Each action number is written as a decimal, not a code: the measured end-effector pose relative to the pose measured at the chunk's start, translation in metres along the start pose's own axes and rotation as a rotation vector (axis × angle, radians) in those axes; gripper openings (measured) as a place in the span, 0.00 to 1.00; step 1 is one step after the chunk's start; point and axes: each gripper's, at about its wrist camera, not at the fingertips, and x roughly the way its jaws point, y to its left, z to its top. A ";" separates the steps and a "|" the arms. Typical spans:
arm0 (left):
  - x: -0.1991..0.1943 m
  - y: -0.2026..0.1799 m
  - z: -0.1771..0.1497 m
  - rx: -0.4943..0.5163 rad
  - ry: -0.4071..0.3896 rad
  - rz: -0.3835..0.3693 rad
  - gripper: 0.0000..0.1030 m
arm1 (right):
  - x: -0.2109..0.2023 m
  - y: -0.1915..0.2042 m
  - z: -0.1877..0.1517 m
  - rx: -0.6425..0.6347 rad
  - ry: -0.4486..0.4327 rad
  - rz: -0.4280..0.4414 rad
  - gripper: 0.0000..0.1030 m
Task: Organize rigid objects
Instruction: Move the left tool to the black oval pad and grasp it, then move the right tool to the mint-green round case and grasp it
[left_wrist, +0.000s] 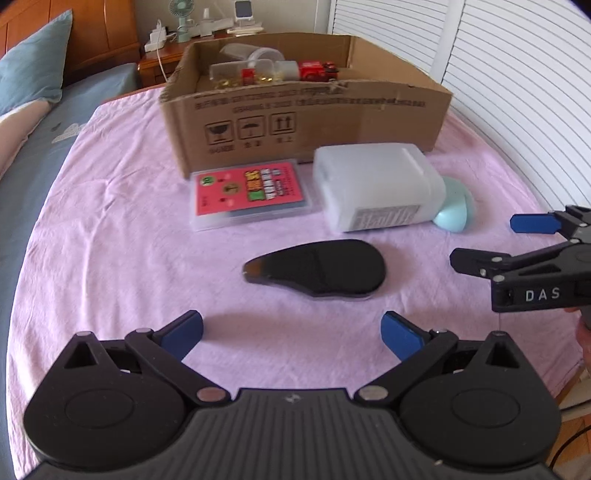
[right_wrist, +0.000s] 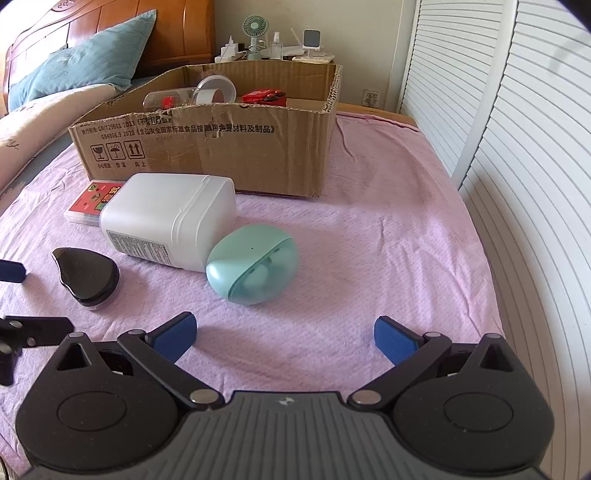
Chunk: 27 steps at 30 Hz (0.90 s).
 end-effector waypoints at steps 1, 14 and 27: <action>0.002 -0.004 0.001 0.006 -0.005 0.018 0.99 | 0.000 0.000 -0.001 -0.004 -0.003 0.004 1.00; 0.014 -0.013 0.014 -0.023 -0.051 0.040 0.98 | -0.003 -0.004 -0.007 -0.040 -0.027 0.034 1.00; 0.009 0.014 0.013 -0.075 -0.065 0.073 0.87 | 0.009 -0.001 0.009 -0.012 -0.030 0.011 1.00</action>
